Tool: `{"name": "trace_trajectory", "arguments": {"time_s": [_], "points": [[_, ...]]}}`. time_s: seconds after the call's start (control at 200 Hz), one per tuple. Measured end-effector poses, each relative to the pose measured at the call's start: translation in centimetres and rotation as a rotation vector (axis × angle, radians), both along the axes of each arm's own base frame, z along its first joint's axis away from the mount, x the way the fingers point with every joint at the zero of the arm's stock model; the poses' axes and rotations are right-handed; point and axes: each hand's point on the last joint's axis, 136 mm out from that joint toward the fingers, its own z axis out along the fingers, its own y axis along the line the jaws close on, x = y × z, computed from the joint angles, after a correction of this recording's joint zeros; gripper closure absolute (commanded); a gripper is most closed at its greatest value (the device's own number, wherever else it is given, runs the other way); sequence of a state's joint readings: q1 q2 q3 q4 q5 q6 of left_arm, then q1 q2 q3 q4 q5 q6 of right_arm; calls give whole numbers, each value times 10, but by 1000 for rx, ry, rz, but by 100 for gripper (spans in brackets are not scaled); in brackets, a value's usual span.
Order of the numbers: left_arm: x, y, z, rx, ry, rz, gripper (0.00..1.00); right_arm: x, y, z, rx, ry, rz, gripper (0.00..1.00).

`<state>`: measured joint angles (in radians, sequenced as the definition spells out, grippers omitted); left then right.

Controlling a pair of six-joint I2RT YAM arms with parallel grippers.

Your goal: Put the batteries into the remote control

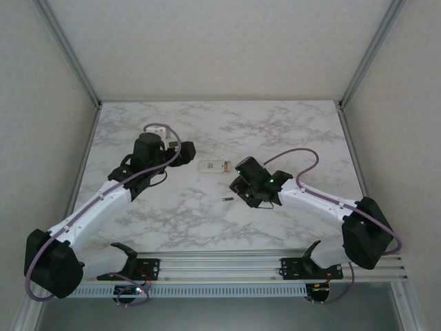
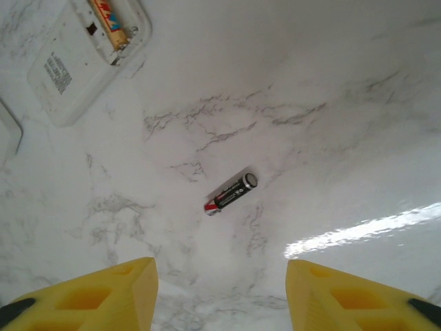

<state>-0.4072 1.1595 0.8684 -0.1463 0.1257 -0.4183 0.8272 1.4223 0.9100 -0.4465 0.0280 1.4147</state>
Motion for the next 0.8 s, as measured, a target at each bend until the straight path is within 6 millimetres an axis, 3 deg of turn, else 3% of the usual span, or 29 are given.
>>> {"name": "trace_trajectory", "arguments": {"time_s": [0.265,0.421,0.511,0.646,0.716,0.801], "points": [[-11,8,-7,30,-3,5,1,-4,23,-50,21,150,-33,53],[-13,9,-14,38,6,3,1,4,27,-52,-62,135,43,54],[-15,10,-17,41,11,3,1,21,41,-30,-130,28,214,54],[-19,12,-15,39,-1,1,0,36,71,7,-272,-182,650,56],[-20,13,-11,39,-14,4,0,35,75,10,-375,-233,857,55],[-20,15,-8,41,-25,13,0,28,66,-5,-499,-213,1081,54]]}}
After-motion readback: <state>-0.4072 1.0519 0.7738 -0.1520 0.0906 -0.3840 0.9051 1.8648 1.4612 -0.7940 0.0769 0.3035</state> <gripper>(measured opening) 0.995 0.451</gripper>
